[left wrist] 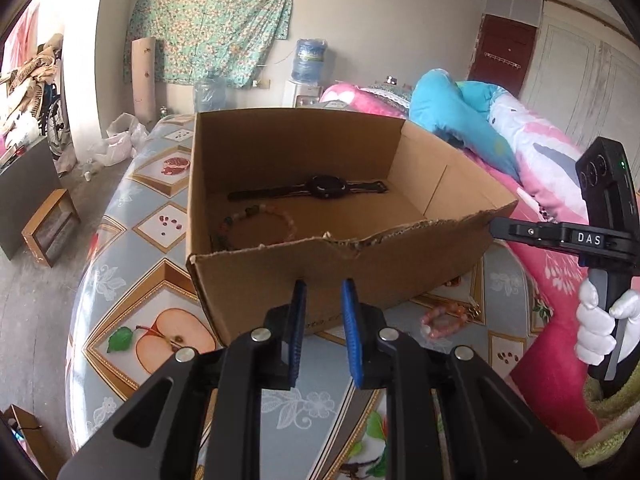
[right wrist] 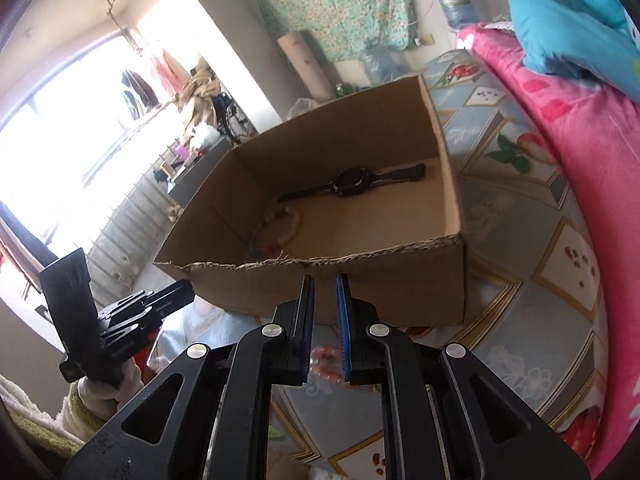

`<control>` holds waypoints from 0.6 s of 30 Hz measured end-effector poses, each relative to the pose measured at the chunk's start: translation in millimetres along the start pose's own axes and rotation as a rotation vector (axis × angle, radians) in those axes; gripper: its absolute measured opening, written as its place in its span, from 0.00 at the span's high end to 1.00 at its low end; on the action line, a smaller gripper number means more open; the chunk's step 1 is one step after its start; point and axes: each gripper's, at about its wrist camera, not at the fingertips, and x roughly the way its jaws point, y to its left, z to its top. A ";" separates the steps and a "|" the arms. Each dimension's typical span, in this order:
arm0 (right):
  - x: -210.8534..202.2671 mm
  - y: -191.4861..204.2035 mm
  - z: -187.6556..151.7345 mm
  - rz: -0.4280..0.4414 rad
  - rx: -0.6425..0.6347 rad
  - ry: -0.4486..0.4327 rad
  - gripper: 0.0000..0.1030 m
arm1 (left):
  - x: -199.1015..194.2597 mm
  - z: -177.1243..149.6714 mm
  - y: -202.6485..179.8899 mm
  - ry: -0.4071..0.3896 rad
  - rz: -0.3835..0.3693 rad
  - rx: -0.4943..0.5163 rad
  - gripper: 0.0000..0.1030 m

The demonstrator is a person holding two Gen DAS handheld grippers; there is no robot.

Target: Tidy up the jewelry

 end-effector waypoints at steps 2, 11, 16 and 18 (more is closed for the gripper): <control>-6.0 -4.7 -0.4 -0.017 0.000 -0.008 0.88 | -0.8 1.7 1.8 -0.008 -0.004 -0.009 0.83; -17.9 -1.1 -39.6 -0.074 -0.077 0.100 0.84 | 12.6 -19.9 -10.2 0.089 -0.077 0.005 0.82; 8.5 15.9 -54.7 -0.140 -0.214 0.192 0.84 | 31.6 -41.3 -30.4 0.161 -0.119 0.032 0.82; 18.4 21.1 -54.9 -0.164 -0.273 0.218 0.84 | 34.3 -43.6 -35.0 0.167 -0.125 0.047 0.82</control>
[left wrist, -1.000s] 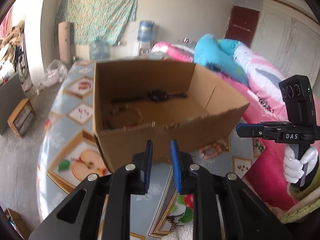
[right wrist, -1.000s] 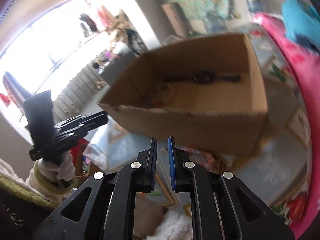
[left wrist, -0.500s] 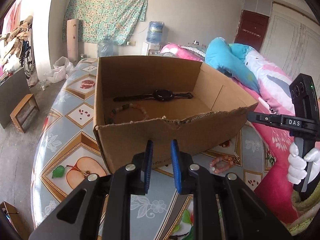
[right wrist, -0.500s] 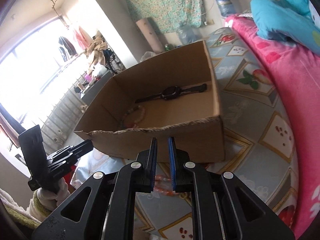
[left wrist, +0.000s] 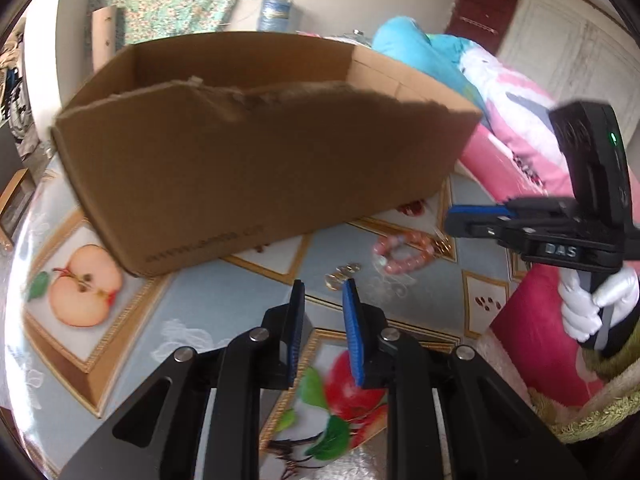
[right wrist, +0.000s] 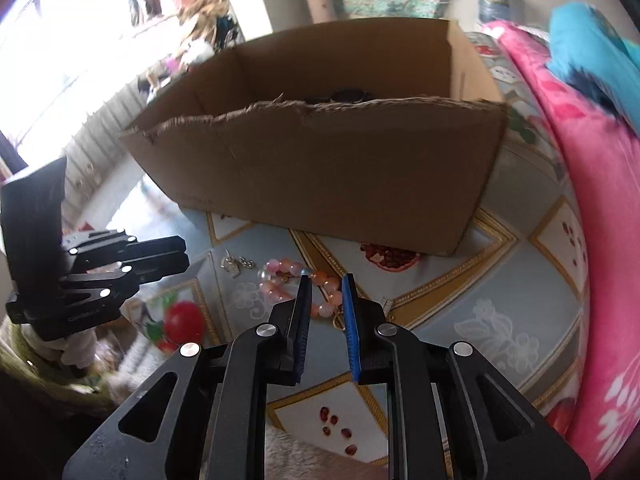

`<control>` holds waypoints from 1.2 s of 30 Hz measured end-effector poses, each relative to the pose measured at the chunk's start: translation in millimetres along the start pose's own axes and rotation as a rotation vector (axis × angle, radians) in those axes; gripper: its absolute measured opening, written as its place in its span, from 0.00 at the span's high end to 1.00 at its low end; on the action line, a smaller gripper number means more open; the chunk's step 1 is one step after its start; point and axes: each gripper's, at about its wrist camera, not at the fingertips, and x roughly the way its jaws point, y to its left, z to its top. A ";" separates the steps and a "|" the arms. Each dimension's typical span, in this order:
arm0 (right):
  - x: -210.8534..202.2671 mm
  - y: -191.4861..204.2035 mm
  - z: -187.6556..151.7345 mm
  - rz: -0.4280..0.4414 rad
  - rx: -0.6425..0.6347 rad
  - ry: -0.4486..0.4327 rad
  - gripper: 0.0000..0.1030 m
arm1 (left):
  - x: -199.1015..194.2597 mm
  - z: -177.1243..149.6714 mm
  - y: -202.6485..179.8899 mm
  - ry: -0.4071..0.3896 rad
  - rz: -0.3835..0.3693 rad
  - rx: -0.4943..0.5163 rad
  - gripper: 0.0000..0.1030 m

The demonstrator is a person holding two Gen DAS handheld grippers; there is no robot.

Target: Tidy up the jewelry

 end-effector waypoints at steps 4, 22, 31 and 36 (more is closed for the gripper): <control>16.5 3.6 9.9 -0.041 -0.095 0.060 0.84 | 2.8 -1.7 -4.4 0.007 -0.014 0.017 0.82; 34.4 32.7 23.3 -0.067 -0.321 0.141 0.93 | 11.3 -9.5 5.3 0.023 -0.024 -0.025 0.82; -16.7 52.1 28.0 0.021 -0.268 0.054 0.93 | -2.9 -14.3 18.9 -0.005 -0.005 -0.076 0.82; -22.2 66.5 36.5 0.067 -0.265 0.019 0.93 | -16.6 -21.2 29.8 -0.023 0.042 -0.104 0.82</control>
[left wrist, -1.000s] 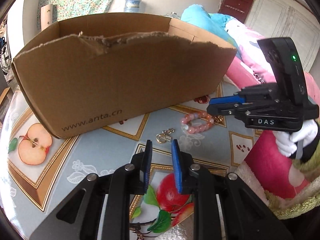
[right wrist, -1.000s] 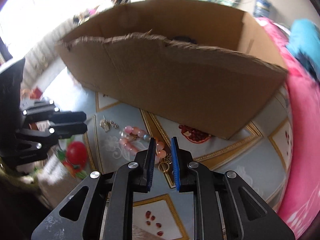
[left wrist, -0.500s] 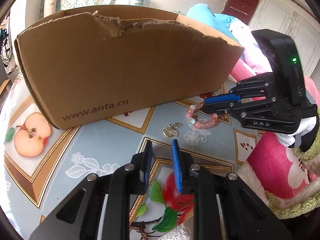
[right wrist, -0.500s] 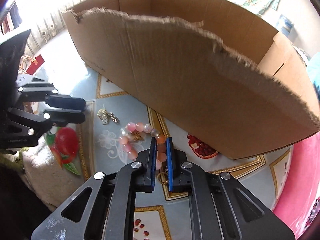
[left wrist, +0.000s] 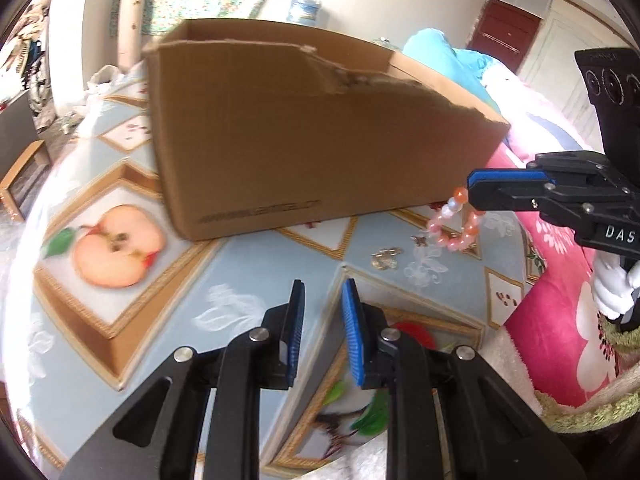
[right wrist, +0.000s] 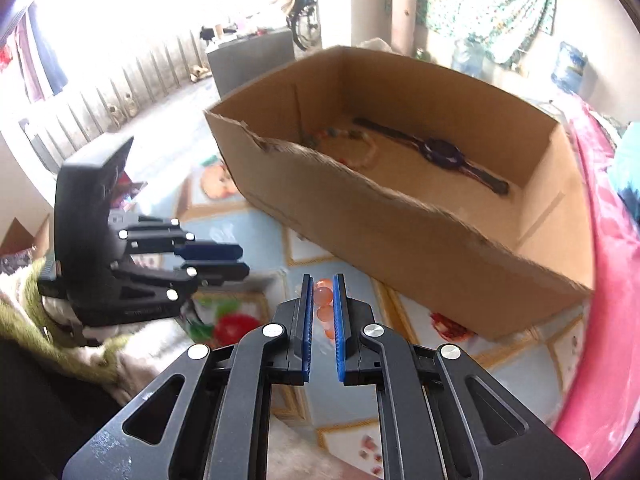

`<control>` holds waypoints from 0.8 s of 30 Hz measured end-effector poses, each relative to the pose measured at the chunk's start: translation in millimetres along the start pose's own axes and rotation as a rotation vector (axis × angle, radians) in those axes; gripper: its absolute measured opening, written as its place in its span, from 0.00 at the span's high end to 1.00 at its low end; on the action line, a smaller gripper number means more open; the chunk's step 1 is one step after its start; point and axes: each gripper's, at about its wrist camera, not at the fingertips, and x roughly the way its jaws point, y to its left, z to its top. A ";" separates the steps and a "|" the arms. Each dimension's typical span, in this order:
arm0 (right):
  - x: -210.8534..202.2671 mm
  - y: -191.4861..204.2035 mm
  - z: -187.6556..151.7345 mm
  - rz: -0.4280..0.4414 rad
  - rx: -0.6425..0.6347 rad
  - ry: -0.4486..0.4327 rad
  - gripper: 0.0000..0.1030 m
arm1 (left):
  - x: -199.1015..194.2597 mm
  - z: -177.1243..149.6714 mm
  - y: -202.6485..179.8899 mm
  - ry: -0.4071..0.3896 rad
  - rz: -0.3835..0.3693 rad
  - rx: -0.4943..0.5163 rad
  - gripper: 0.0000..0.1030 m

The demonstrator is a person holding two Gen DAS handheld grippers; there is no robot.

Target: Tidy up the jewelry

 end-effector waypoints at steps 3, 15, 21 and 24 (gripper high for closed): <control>27.2 21.6 17.2 0.053 0.008 -0.024 0.93 | -10.2 -5.5 10.3 -0.002 0.045 -0.016 0.82; 87.2 32.1 44.4 0.198 0.134 -0.025 0.80 | -32.0 -16.5 18.5 -0.002 0.099 -0.062 0.82; 40.9 -3.2 5.8 0.130 0.233 -0.101 0.78 | -13.9 -2.6 -7.8 0.001 0.025 0.011 0.82; 34.9 -13.9 -18.6 0.094 0.273 -0.090 0.78 | 1.6 5.8 -24.3 0.019 -0.001 0.061 0.82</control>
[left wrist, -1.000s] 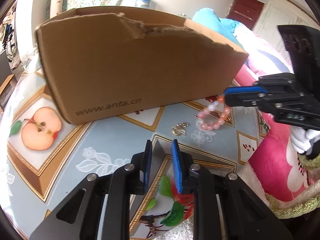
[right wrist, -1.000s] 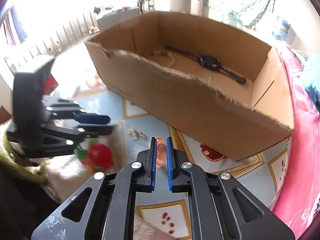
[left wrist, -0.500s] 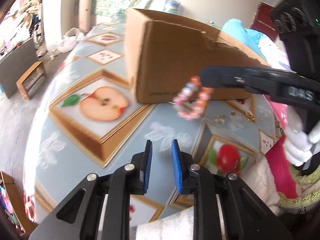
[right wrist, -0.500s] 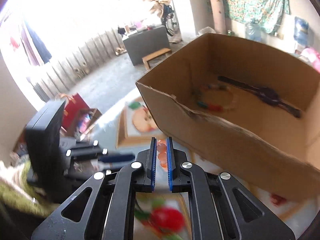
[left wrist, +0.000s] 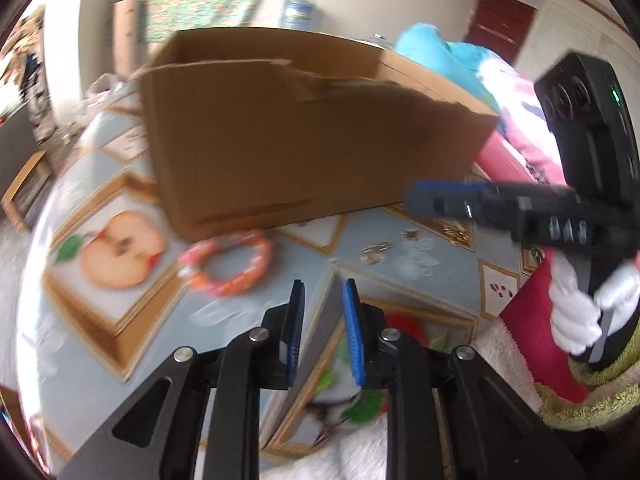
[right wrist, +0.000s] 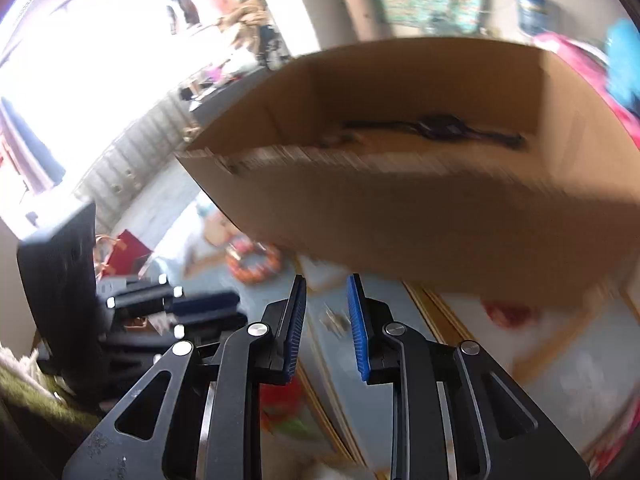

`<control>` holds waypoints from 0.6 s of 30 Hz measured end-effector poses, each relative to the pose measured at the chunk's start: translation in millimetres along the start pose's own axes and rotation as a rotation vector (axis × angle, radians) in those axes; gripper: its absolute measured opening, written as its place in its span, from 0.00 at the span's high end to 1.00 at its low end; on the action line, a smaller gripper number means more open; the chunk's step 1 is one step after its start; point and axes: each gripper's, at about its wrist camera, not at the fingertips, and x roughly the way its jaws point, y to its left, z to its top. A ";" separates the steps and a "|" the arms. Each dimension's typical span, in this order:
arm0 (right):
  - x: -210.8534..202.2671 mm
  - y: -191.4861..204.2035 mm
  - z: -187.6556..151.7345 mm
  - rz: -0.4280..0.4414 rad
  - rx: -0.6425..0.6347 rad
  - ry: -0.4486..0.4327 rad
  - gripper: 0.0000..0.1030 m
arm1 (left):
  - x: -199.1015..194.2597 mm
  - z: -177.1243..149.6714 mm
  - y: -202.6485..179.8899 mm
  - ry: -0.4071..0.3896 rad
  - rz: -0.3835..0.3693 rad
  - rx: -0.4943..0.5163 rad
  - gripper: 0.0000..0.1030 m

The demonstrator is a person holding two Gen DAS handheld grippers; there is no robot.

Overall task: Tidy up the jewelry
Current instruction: 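Close the right gripper on the small metal charm beside the box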

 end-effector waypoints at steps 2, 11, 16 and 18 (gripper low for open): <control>-1.3 -4.9 -13.7 -0.013 0.016 0.010 0.81 | 10.9 6.1 -7.1 0.017 -0.003 0.022 0.82; 21.8 8.1 -28.3 -0.049 -0.117 0.038 0.85 | 30.8 14.8 -11.4 0.050 0.025 0.038 0.82; 30.3 16.0 -23.4 -0.074 -0.206 0.060 0.85 | 33.8 15.7 -9.9 0.058 0.025 0.027 0.82; 33.1 18.3 -22.6 -0.075 -0.228 0.065 0.86 | 35.1 15.5 -9.8 0.058 0.024 0.029 0.82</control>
